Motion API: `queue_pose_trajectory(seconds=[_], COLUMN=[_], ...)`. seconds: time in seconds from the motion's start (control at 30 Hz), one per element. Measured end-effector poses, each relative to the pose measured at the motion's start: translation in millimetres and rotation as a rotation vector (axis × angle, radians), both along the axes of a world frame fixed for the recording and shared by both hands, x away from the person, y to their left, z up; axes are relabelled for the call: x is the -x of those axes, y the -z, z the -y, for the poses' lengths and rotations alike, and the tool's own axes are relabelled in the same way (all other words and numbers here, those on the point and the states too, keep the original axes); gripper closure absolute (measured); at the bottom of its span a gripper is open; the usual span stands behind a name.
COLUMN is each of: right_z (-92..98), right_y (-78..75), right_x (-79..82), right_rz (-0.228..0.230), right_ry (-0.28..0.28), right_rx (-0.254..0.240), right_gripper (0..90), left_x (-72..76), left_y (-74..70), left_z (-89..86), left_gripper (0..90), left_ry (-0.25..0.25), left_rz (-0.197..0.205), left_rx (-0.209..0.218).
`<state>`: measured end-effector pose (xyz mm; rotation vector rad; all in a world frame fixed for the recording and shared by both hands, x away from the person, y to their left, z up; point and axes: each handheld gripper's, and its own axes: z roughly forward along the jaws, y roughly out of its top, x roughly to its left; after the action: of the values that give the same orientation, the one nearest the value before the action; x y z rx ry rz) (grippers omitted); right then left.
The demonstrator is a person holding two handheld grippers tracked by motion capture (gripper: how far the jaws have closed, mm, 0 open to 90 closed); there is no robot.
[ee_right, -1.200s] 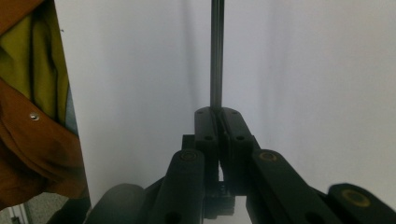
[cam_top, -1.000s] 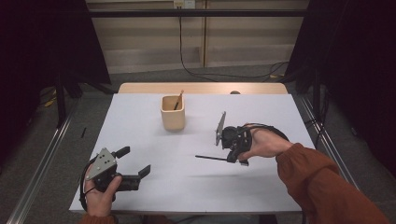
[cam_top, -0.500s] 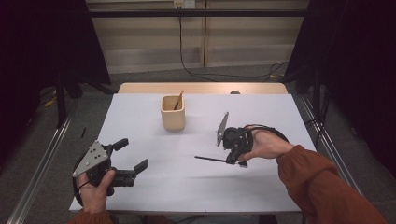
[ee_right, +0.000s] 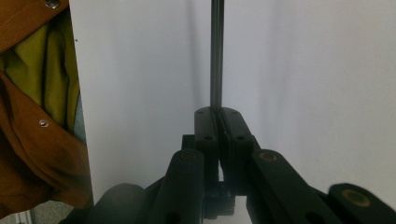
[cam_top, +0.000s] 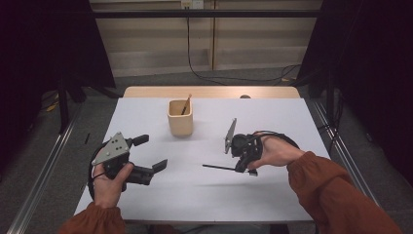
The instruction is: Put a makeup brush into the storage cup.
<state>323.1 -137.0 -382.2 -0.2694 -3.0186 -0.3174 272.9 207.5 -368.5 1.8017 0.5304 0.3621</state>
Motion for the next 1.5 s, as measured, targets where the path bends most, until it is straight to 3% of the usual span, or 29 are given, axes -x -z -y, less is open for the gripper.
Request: queue_pose_trajectory(seconds=[0.27,0.47,0.7,1.0,1.1,1.37,1.5], right_z=[0.4,-2.6,-5.0,-5.8,-6.8,-14.2,-19.0], right_y=[-1.0,2.1,0.8,-1.6,-2.3,4.9,6.1], right_x=[-0.5,-0.8,0.0,0.9,0.1,-1.0,-1.9], right_rz=[-0.001,-0.004,-0.003,0.003,0.010,-0.001,-0.002], right_ry=[-0.003,-0.008,-0.012,-0.018,-0.006,-0.029,-0.045], right_rx=[-0.004,0.006,0.005,0.003,0.007,0.027,0.033], right_gripper=[86.1,86.1,86.0,86.0,86.0,86.0,86.0], left_x=[-13.8,-24.2,-31.1,-41.2,-43.1,-51.6,-54.1], left_y=[-4.3,-8.9,-11.8,-13.5,-10.5,2.0,4.6], left_z=[16.7,30.8,48.0,70.7,77.1,93.0,97.7], left_gripper=[1.8,2.0,2.2,2.4,2.4,2.1,3.4], left_ry=[0.077,0.140,0.195,0.286,0.305,0.368,0.393], left_rz=[-0.046,-0.058,-0.060,-0.085,-0.092,-0.154,-0.166], left_rx=[-0.004,-0.006,-0.038,-0.124,-0.154,-0.266,-0.315])
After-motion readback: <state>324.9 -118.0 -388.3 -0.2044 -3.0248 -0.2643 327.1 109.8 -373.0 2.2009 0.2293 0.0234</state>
